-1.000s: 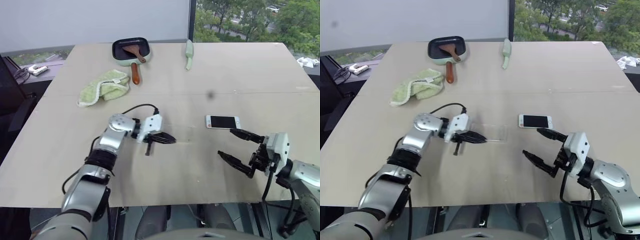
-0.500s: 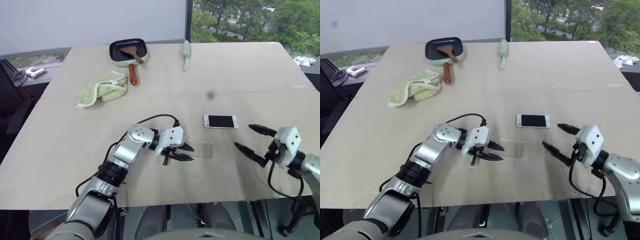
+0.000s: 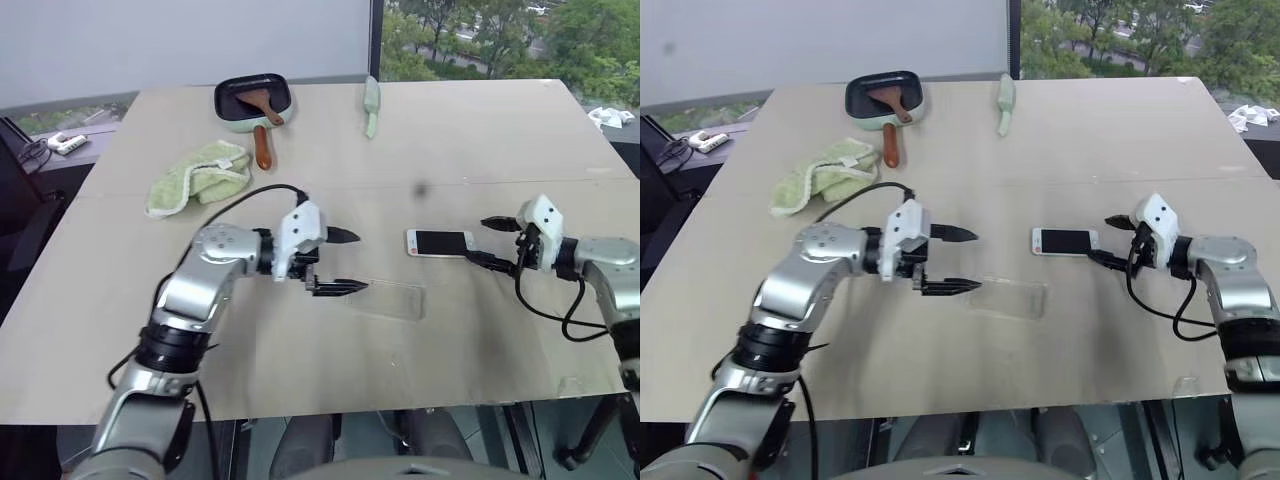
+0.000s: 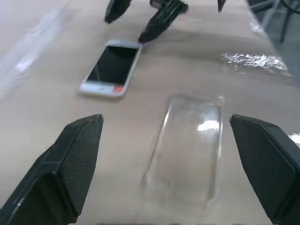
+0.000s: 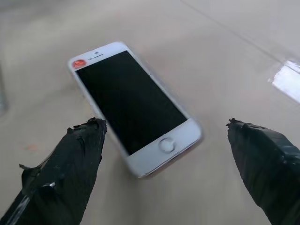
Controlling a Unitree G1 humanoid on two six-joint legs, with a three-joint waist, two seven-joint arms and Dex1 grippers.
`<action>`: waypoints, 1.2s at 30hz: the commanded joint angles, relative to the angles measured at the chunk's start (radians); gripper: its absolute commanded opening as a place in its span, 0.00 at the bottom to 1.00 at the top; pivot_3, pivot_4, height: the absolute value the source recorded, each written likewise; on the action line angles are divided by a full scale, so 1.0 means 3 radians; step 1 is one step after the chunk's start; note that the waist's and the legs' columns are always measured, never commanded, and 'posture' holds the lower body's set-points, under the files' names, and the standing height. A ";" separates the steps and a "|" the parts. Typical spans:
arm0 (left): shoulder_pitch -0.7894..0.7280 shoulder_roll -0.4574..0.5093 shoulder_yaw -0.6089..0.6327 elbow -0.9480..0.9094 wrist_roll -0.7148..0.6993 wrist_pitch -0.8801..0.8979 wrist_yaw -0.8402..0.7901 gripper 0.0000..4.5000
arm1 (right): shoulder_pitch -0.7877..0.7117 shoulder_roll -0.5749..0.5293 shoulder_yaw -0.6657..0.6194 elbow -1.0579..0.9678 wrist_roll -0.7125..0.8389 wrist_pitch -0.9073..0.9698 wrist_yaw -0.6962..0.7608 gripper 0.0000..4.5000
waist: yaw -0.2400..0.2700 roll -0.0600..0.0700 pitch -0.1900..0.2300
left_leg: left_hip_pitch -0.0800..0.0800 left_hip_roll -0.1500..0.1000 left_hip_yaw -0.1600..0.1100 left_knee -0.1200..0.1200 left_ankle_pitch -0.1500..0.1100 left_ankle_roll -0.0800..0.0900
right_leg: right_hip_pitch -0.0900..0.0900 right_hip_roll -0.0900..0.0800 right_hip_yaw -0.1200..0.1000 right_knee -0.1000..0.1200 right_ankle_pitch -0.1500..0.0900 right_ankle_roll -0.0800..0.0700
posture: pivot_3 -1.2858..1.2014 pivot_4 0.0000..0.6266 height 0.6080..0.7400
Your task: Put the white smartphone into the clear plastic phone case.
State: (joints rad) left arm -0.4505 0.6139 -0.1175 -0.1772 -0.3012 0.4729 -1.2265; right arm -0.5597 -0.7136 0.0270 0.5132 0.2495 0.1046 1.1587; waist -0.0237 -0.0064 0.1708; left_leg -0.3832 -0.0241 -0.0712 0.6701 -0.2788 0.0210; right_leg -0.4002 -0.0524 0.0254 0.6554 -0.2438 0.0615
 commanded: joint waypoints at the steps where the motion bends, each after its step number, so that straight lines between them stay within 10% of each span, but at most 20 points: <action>1: 0.0276 0.0367 0.0394 -0.0479 -0.0249 0.0228 0.0026 0.99 | -0.0482 0.0054 0.0152 0.0649 -0.0179 -0.0219 0.0392 1.00 | -0.0042 0.0001 0.0004 | -0.0003 0.0000 0.0005 -0.0001 0.0004 -0.0007 | -0.0005 -0.0001 0.0005 0.0000 0.0000 0.0000 | 0.52 0.24 1.00; 10: 0.0764 0.0810 0.0764 -0.0934 -0.0605 0.0467 0.0111 0.99 | -0.1190 0.0282 0.0271 0.1944 -0.0544 -0.0546 0.0735 1.00 | -0.0031 -0.0003 0.0012 | -0.0007 0.0000 0.0018 -0.0004 0.0007 -0.0013 | -0.0012 -0.0009 0.0011 -0.0003 0.0001 0.0001 | 0.52 0.24 1.00; 30: 0.0176 0.0649 0.0467 -0.0478 -0.0249 -0.0129 0.0579 0.99 | -0.0801 0.0118 0.0321 0.1586 -0.0796 -0.1082 0.0919 1.00 | -0.0006 -0.0003 0.0012 | -0.0006 -0.0001 0.0021 -0.0005 0.0008 -0.0015 | -0.0014 -0.0009 0.0012 -0.0001 0.0001 0.0000 | 0.52 0.24 1.00; 36: 0.0185 0.0620 0.0439 -0.0498 -0.0265 -0.0096 0.0608 1.00 | -0.0739 0.0124 0.0237 0.1473 -0.0701 -0.0941 0.0921 0.67 | 0.0001 -0.0003 0.0012 | -0.0005 -0.0001 0.0022 -0.0005 0.0008 -0.0015 | -0.0014 -0.0008 0.0014 0.0003 0.0002 0.0000 | 0.52 0.24 1.00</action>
State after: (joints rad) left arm -0.3884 0.7981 0.0016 -0.3030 -0.3743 0.4498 -1.0493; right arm -0.8035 -0.6622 0.0994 0.9663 0.0444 -0.1953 1.4223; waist -0.0233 -0.0074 0.1742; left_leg -0.3848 -0.0243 -0.0648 0.6686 -0.2765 0.0164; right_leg -0.4046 -0.0549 0.0295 0.6563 -0.2433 0.0616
